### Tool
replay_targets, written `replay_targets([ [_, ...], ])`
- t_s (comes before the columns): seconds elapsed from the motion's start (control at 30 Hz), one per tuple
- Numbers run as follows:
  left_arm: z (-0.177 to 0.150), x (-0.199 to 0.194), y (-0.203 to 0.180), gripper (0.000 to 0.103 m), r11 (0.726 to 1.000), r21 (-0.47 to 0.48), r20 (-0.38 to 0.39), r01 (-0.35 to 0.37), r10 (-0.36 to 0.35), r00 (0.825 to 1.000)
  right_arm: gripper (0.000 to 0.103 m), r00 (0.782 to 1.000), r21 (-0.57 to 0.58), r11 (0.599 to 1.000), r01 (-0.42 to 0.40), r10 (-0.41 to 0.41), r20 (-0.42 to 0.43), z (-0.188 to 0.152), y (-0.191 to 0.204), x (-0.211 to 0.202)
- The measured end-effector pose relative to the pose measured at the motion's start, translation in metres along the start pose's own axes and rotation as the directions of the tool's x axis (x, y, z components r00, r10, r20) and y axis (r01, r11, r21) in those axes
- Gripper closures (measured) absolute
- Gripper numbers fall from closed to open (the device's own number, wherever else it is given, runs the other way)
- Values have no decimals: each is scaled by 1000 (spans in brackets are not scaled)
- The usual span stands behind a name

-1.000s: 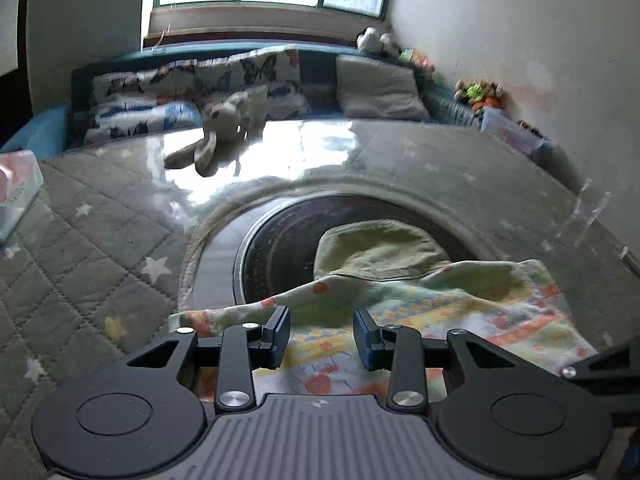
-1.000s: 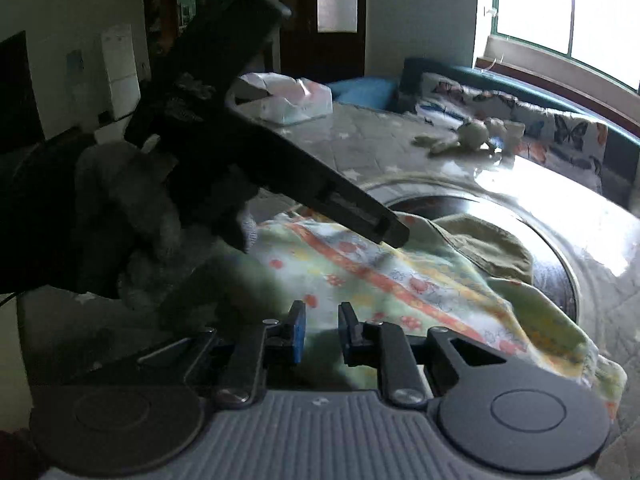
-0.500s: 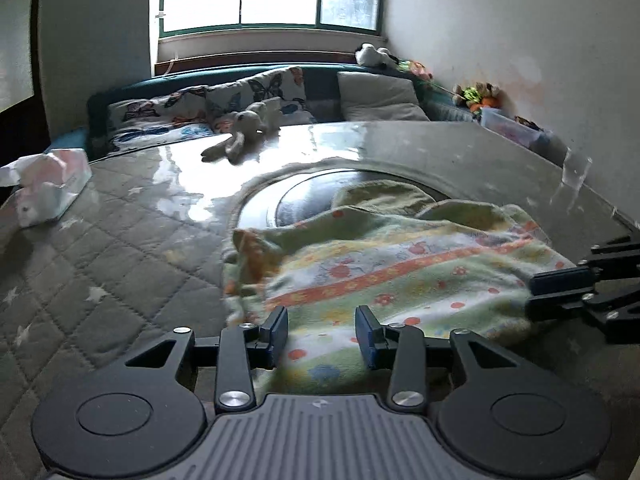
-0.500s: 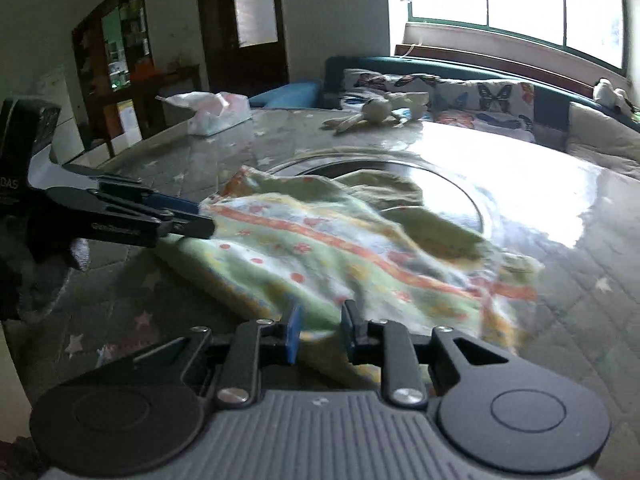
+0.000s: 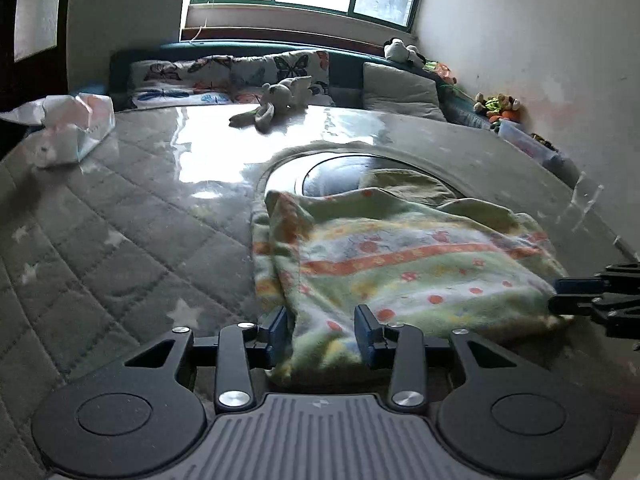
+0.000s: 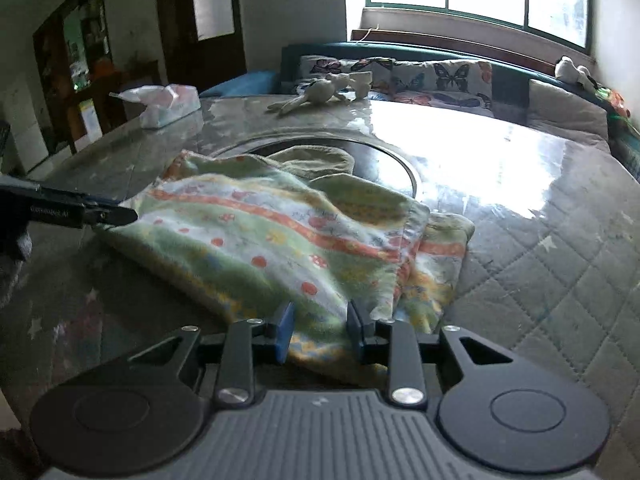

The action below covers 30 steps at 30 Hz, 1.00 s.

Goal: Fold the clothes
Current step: 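Press and tuck the folded shirt edges with both grippers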

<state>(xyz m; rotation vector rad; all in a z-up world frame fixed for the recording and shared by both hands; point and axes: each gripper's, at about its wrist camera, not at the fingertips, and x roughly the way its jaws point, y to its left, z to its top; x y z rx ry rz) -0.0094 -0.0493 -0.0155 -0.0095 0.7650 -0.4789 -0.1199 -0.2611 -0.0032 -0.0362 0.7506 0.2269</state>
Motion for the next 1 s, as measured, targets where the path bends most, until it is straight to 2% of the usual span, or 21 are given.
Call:
replay_targets([
  [0.1,-3,-6,2,64,998,-33,-23,51,-52,998,74,1000,-19,1000,-6,6,-16,-1,1,-3],
  [0.37,-1,-18,-1,63,996,8,-33,83,-83,996,75,997,-62,998,-28,23,-75,0,0,-19],
  [0.53,1,-26,-3,63,994,36,-40,102,-100,994,74,1000,21,999,-31,31,0,21,-14,-27],
  [0.73,31,1,4,63,998,8,-3,63,-63,998,74,999,108,994,-15,11,40,49,-33,5],
  [1.0,50,43,14,63,1000,-20,-18,8,-8,1000,75,1000,149,989,11,-14,18,62,-49,55],
])
